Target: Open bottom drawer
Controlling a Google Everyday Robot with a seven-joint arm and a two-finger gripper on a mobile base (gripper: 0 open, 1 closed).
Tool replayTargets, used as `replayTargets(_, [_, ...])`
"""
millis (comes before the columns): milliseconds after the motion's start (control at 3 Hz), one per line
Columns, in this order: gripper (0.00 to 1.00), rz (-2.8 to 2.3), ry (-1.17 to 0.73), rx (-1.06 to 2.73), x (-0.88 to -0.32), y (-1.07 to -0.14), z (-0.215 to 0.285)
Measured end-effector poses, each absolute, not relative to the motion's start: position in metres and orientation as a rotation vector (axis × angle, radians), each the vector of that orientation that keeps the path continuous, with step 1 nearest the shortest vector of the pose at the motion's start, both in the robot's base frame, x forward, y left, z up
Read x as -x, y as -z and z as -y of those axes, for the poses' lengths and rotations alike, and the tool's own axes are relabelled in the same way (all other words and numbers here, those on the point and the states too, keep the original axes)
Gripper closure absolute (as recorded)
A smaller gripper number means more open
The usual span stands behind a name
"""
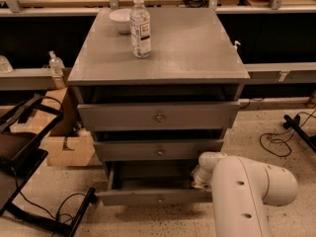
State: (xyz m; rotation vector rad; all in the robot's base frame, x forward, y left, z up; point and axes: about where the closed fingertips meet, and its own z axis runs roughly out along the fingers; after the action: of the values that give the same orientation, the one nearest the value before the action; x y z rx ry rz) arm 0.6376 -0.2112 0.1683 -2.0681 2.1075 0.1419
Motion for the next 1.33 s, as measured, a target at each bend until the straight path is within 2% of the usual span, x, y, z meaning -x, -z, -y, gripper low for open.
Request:
replayTargets(333, [0.00,-2.108,-0.142,2.068,-0.6463,-0.1683,0.2107])
replayTargets(667, [0.00,-2.108,-0.142,2.068,-0.6462,-0.1683,0.2107])
replayTargets(1000, [0.16,-2.109,-0.147,2.070,-0.6441,-0.1660,0.2099])
replayTargets(1333, [0.39,-2.110,-0.152,2.072,-0.6420,-0.1637,0.2090])
